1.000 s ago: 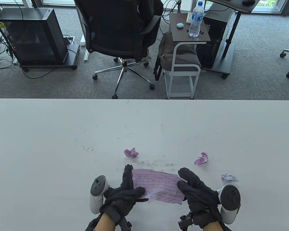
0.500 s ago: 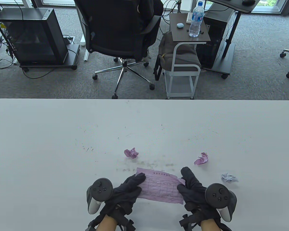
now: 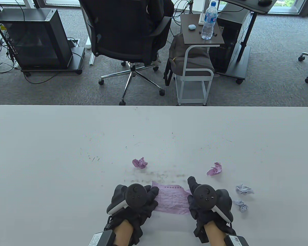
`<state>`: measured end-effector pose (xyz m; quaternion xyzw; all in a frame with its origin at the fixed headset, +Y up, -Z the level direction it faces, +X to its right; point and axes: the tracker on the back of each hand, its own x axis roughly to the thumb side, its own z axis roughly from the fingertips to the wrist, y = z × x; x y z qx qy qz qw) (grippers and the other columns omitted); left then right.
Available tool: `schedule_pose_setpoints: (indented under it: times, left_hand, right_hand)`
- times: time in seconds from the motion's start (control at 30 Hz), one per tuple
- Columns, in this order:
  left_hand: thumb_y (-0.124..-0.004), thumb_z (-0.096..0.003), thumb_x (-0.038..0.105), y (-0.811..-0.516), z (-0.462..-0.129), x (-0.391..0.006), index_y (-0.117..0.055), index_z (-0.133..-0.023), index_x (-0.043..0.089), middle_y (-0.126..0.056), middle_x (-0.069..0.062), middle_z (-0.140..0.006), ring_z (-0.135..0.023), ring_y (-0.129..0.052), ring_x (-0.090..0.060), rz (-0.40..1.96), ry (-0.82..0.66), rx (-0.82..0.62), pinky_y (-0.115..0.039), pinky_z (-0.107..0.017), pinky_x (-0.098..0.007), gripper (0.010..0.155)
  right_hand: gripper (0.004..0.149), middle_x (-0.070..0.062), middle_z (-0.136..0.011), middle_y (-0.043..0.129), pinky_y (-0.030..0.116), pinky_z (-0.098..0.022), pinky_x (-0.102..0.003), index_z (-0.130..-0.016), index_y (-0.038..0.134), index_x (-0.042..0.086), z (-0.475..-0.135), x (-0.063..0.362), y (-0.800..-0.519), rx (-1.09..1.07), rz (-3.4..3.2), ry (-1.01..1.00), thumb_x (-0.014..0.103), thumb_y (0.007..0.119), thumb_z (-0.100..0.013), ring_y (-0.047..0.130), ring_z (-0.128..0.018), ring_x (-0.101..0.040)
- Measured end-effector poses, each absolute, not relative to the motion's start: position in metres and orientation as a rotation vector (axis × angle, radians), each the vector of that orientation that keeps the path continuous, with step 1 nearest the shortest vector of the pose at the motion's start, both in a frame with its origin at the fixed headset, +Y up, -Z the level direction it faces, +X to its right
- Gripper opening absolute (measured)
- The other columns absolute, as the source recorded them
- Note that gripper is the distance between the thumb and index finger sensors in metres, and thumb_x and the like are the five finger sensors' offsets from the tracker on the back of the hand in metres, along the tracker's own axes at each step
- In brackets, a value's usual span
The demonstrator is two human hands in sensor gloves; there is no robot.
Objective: Flatten crumpled invoices and stack
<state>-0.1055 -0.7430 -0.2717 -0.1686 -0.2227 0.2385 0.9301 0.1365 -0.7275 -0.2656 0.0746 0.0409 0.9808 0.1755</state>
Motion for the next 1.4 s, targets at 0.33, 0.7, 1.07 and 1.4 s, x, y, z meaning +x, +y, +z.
schedule_pose_setpoints:
  times: [0.33, 0.7, 1.07, 1.4]
  left_hand:
    - [-0.073, -0.0586, 0.026, -0.774, -0.293, -0.108, -0.058, -0.109, 0.007, -0.047, -0.019, -0.109, -0.095, -0.057, -0.053, 0.314, -0.41, -0.346, -0.06, -0.064, -0.063, 0.056]
    - [-0.071, -0.0592, 0.034, -0.792, -0.296, -0.12, -0.043, -0.113, 0.017, -0.017, -0.023, -0.111, -0.097, -0.019, -0.06, 0.276, -0.296, -0.49, -0.033, -0.067, -0.067, 0.064]
    - [-0.07, -0.0599, 0.035, -0.793, -0.296, -0.123, -0.041, -0.113, 0.019, -0.014, -0.02, -0.111, -0.098, -0.013, -0.055, 0.319, -0.277, -0.504, -0.029, -0.066, -0.064, 0.063]
    - [-0.069, -0.0599, 0.037, -0.789, -0.297, -0.129, -0.04, -0.114, 0.018, -0.016, -0.021, -0.111, -0.099, -0.016, -0.056, 0.392, -0.269, -0.481, -0.031, -0.067, -0.064, 0.064]
  right_hand:
    - [0.065, -0.018, -0.082, 0.079, 0.088, -0.032, -0.037, -0.103, 0.046, 0.007, -0.307, 0.115, -0.764, 0.141, 2.854, 0.288, 0.016, 0.082, -0.05, 0.094, -0.052, -0.024]
    - [0.062, -0.017, -0.08, 0.081, 0.088, -0.031, -0.036, -0.102, 0.05, 0.007, -0.316, 0.104, -0.77, 0.137, 3.02, 0.335, 0.019, 0.083, -0.05, 0.094, -0.051, -0.023]
    - [0.065, -0.026, -0.097, 0.063, 0.086, -0.04, -0.042, -0.103, 0.049, 0.008, -0.291, 0.123, -0.724, 0.186, 3.154, 0.184, 0.031, 0.081, -0.052, 0.084, -0.07, -0.037]
    - [0.077, -0.034, -0.107, 0.041, 0.078, -0.051, -0.056, -0.107, 0.038, 0.01, -0.219, 0.119, -0.691, 0.414, 3.038, 0.139, 0.049, 0.079, -0.053, 0.064, -0.087, -0.053]
